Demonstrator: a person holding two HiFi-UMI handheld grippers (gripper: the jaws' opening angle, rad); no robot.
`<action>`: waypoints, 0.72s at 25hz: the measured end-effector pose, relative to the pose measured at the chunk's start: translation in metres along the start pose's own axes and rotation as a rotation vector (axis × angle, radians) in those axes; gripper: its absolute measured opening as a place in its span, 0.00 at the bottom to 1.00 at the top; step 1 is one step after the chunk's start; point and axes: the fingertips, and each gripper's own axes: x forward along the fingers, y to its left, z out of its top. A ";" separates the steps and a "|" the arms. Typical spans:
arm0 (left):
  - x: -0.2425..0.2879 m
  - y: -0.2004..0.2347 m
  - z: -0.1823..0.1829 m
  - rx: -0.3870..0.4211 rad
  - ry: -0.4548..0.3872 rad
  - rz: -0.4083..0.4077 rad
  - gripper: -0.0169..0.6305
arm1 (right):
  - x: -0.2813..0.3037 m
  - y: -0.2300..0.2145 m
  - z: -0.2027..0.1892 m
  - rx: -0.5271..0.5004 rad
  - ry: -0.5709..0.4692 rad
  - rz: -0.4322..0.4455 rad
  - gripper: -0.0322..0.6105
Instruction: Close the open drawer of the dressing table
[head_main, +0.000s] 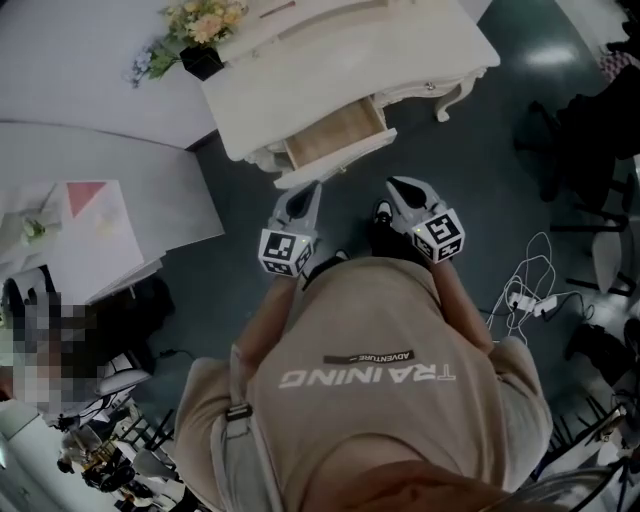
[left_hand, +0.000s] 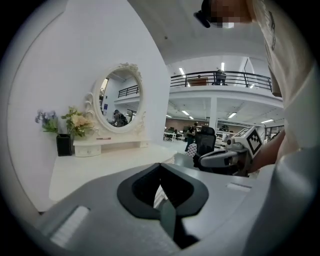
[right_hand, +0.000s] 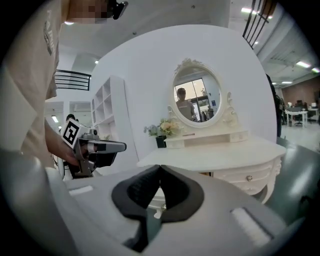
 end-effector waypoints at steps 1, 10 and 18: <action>0.008 0.003 0.006 0.001 -0.002 0.018 0.04 | 0.004 -0.011 0.008 -0.010 -0.005 0.017 0.05; 0.073 0.019 0.036 -0.048 -0.007 0.156 0.04 | 0.040 -0.086 0.033 -0.013 0.015 0.129 0.05; 0.084 0.050 0.027 -0.076 0.012 0.238 0.04 | 0.073 -0.106 0.004 0.038 0.104 0.194 0.05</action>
